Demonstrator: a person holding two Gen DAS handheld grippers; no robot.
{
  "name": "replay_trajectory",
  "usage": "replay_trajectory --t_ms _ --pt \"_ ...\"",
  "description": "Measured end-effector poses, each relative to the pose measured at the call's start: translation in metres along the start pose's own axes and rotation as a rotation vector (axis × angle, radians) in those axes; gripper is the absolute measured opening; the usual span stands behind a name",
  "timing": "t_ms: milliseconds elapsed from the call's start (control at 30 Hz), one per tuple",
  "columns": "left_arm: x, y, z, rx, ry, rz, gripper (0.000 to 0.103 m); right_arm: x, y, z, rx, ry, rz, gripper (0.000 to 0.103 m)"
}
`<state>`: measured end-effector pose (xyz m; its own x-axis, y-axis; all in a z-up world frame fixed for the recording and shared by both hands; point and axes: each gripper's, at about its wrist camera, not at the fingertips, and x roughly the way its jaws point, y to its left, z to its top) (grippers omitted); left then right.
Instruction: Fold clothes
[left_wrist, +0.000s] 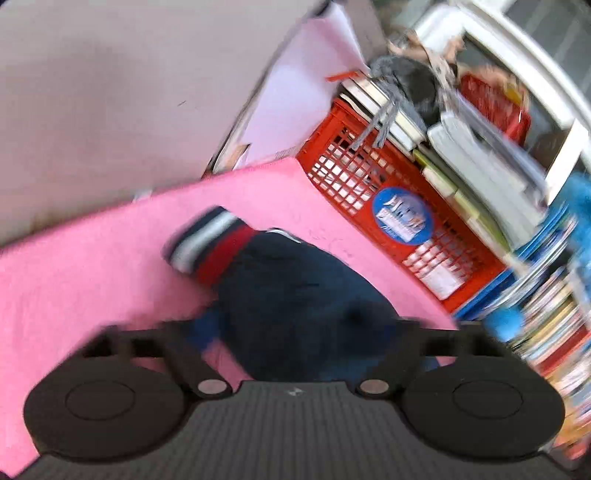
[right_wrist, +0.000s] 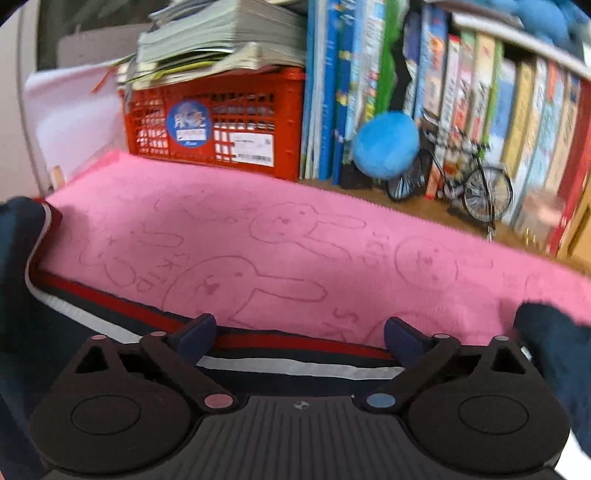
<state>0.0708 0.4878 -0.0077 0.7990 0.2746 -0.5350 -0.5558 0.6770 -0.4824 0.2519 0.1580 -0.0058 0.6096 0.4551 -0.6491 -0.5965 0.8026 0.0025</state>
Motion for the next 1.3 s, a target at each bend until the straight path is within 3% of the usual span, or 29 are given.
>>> replay_trajectory --t_ms 33,67,167,267,300,367,433,533,700,767,833,900,967,1100,1167,1267,1300 --pt "0.004 -0.003 0.001 0.01 0.007 -0.004 0.014 0.0 -0.001 0.0 0.007 0.002 0.004 0.099" --pt "0.003 -0.004 0.003 -0.004 -0.002 -0.025 0.009 0.0 -0.001 -0.001 0.006 0.001 0.002 0.099" --pt "-0.044 -0.018 0.007 0.047 -0.198 -0.058 0.008 -0.001 0.001 -0.001 -0.004 0.0 -0.005 0.1" --pt "-0.101 -0.042 0.0 0.187 -0.388 -0.064 0.008 0.001 -0.002 -0.001 0.011 0.006 0.005 0.101" --pt "-0.117 -0.051 -0.006 0.239 -0.429 -0.051 0.008 0.002 -0.002 -0.001 0.011 0.007 0.006 0.101" --pt "-0.136 -0.064 -0.023 0.346 -0.457 0.048 0.011 0.0 -0.001 -0.001 0.001 0.003 0.001 0.101" --pt "-0.134 -0.063 -0.04 0.415 -0.411 0.168 0.016 -0.004 -0.001 -0.001 -0.02 -0.007 -0.008 0.101" --pt "-0.116 -0.036 -0.047 0.361 -0.249 0.23 0.02 -0.019 -0.01 -0.001 -0.041 -0.022 -0.016 0.101" --pt "-0.09 0.005 -0.06 0.279 0.003 0.327 0.036 -0.061 -0.05 -0.005 -0.105 -0.049 -0.079 0.102" --pt "-0.108 -0.004 -0.065 0.328 -0.039 0.342 0.066 -0.082 -0.077 -0.012 -0.117 -0.051 -0.162 0.103" --pt "-0.132 -0.017 -0.07 0.394 -0.12 0.334 0.073 -0.1 -0.111 -0.023 -0.084 -0.044 -0.239 0.103" --pt "-0.152 -0.036 -0.072 0.456 -0.187 0.283 0.077 -0.116 -0.147 -0.036 -0.027 -0.033 -0.311 0.103" --pt "-0.157 -0.062 -0.067 0.511 -0.189 0.182 0.092 -0.133 -0.183 -0.049 0.03 -0.022 -0.382 0.103" --pt "-0.121 -0.121 -0.067 0.562 -0.051 -0.083 0.093 -0.157 -0.243 -0.079 0.164 0.0 -0.473 0.103" --pt "-0.088 -0.151 -0.072 0.593 0.012 -0.225 0.094 -0.162 -0.259 -0.092 0.21 0.001 -0.465 0.103" --pt "-0.039 -0.194 -0.084 0.642 0.098 -0.425 0.1 -0.16 -0.259 -0.097 0.168 0.0 -0.449 0.103" --pt "-0.026 -0.205 -0.088 0.67 0.126 -0.437 0.1 -0.16 -0.259 -0.099 0.153 -0.001 -0.444 0.103"
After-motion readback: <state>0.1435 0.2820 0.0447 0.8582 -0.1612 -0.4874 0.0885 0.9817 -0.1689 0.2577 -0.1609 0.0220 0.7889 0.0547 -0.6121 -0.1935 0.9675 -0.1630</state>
